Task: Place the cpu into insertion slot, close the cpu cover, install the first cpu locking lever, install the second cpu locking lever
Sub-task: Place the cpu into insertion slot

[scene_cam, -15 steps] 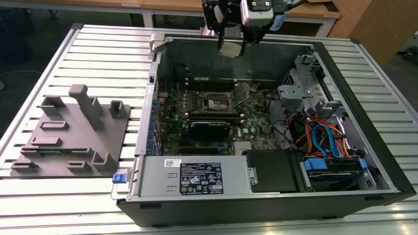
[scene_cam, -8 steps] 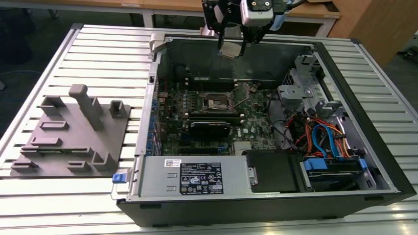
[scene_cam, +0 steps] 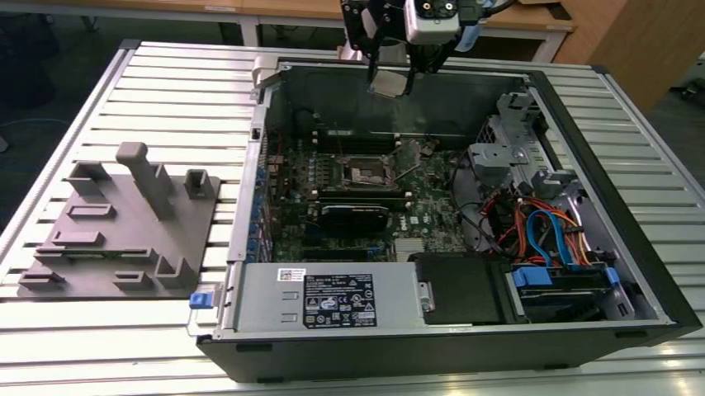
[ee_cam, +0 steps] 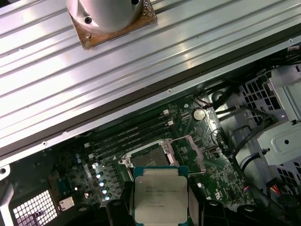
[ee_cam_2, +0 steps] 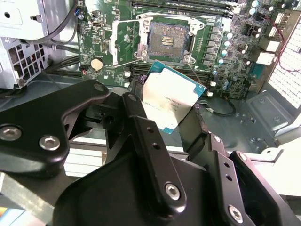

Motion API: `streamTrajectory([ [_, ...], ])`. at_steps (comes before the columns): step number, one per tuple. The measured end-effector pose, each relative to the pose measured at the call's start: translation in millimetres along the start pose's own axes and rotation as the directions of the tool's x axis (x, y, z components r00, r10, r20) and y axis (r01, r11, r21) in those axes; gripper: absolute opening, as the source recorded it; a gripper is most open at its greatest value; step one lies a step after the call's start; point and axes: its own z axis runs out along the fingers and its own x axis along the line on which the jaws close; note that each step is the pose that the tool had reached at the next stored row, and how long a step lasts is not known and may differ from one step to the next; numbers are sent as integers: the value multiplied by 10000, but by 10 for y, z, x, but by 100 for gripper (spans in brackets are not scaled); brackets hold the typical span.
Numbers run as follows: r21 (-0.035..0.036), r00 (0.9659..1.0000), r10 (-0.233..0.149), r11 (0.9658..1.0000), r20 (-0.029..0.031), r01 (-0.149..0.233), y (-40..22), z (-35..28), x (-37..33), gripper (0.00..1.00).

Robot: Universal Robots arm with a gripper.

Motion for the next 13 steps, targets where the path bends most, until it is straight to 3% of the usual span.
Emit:
streamTrajectory([
  [13, -1, 10000, 65, 10000, 6, -65, 0, 0, 0, 54],
])
